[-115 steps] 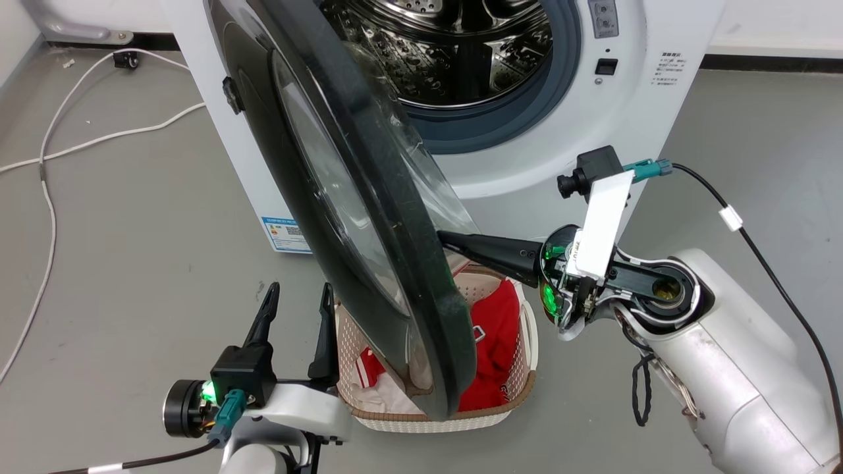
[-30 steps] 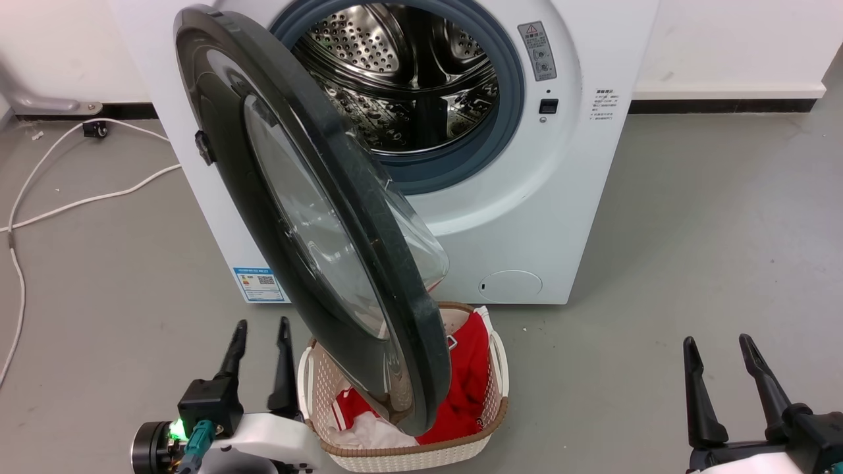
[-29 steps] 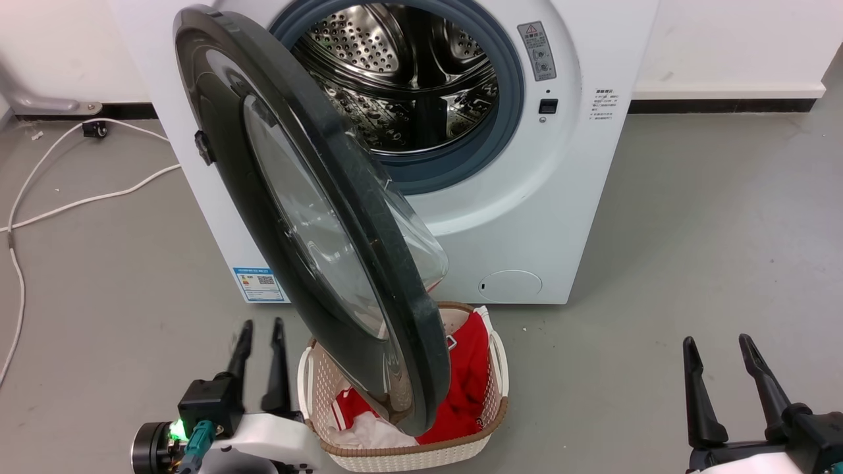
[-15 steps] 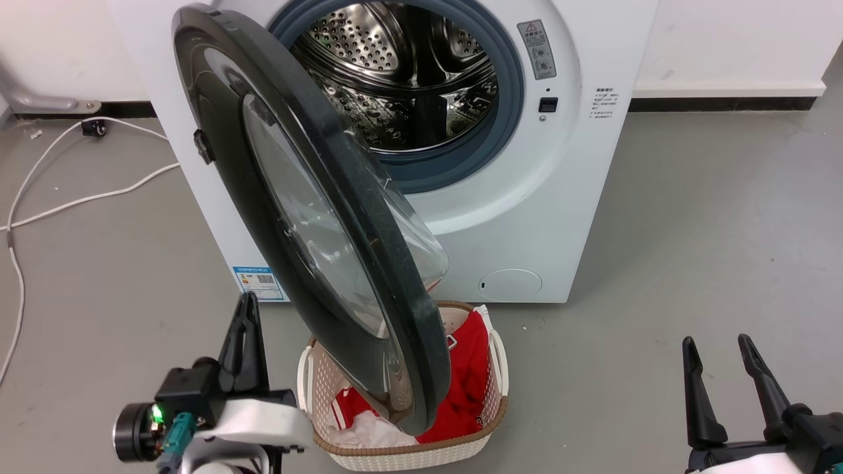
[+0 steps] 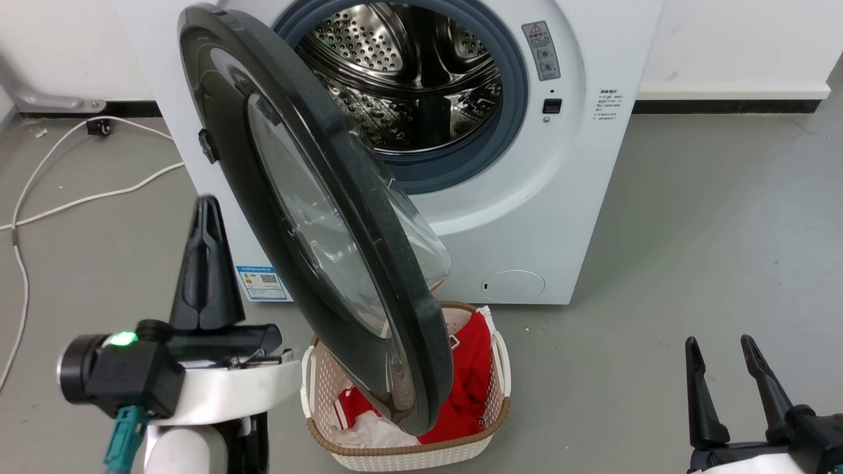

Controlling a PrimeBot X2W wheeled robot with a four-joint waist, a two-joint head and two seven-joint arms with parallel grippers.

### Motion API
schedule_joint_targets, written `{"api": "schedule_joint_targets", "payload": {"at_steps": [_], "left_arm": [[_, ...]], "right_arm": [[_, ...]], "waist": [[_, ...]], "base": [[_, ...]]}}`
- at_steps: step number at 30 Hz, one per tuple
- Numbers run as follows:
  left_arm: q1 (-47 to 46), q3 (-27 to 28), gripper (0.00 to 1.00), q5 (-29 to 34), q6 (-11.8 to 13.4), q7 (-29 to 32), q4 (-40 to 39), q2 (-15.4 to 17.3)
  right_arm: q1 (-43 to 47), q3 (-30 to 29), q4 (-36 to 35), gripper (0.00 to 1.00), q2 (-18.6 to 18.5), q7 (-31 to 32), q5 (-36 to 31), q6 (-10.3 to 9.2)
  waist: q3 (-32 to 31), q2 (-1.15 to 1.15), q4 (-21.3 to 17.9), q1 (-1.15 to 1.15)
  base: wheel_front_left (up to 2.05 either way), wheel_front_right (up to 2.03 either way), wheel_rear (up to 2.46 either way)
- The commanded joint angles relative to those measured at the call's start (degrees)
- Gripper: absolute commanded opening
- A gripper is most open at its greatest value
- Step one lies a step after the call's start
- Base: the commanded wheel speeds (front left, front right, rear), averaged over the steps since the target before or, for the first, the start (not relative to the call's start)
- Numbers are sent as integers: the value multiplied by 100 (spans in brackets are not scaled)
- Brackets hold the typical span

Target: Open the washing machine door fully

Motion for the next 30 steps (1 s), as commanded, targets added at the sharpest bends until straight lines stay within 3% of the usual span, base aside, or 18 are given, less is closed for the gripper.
{"api": "schedule_joint_targets", "payload": {"at_steps": [1,14,30], "left_arm": [[-87,-28,0,60,23,-13,-240,6],[-469,-423,0,289,-170,-13,-1617,4],[-416,-2147,0,-62,-787,603,-1393,13]], "right_arm": [[-51,-16,20,100,22,-16,14,-4],[-44,-16,85,100,22,-14,33,-3],[-73,-23,61,100,21,20,49,-4]], "waist": [[-2,0,3,0],[-39,0,-36,0],[41,0,-114,0]], "base": [[0,0,0],[0,0,0],[0,0,0]]}}
